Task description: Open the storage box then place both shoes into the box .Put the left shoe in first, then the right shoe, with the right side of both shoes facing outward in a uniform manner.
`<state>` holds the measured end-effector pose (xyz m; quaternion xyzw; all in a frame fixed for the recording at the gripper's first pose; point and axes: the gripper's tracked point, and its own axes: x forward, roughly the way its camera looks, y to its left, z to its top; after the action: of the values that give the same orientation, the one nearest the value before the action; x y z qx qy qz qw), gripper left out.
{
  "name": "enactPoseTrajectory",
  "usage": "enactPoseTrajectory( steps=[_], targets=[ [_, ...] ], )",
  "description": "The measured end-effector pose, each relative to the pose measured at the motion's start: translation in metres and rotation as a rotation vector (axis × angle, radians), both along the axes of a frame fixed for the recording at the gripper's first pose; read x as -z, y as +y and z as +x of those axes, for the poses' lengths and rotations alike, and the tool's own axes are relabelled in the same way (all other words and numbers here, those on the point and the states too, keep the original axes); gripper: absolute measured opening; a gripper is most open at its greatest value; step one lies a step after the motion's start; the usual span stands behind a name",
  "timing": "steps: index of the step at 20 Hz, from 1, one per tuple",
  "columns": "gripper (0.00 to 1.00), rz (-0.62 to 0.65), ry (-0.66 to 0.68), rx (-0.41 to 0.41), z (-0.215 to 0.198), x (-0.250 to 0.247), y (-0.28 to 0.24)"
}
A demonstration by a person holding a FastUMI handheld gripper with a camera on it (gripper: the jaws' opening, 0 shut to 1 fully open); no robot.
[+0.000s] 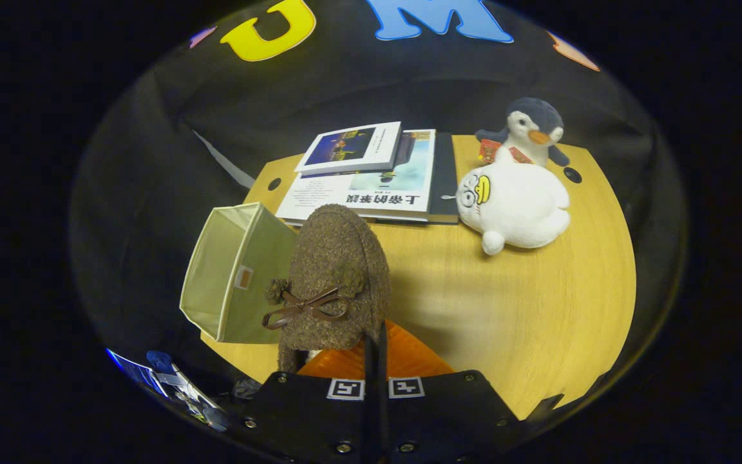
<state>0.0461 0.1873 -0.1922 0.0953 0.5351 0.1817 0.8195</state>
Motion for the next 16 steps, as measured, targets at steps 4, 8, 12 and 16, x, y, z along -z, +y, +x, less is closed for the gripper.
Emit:
enactPoseTrajectory(
  steps=[4, 8, 12, 16],
  targets=[
    [0.00, 0.050, 0.009, -0.048, 0.005, -0.019, 0.048],
    [0.00, 0.061, 0.001, -0.110, 0.012, -0.030, 0.092],
    [0.00, 0.067, 0.005, -0.171, 0.014, -0.035, 0.134],
    [0.00, 0.073, 0.000, -0.210, 0.021, -0.039, 0.170]
  ],
)
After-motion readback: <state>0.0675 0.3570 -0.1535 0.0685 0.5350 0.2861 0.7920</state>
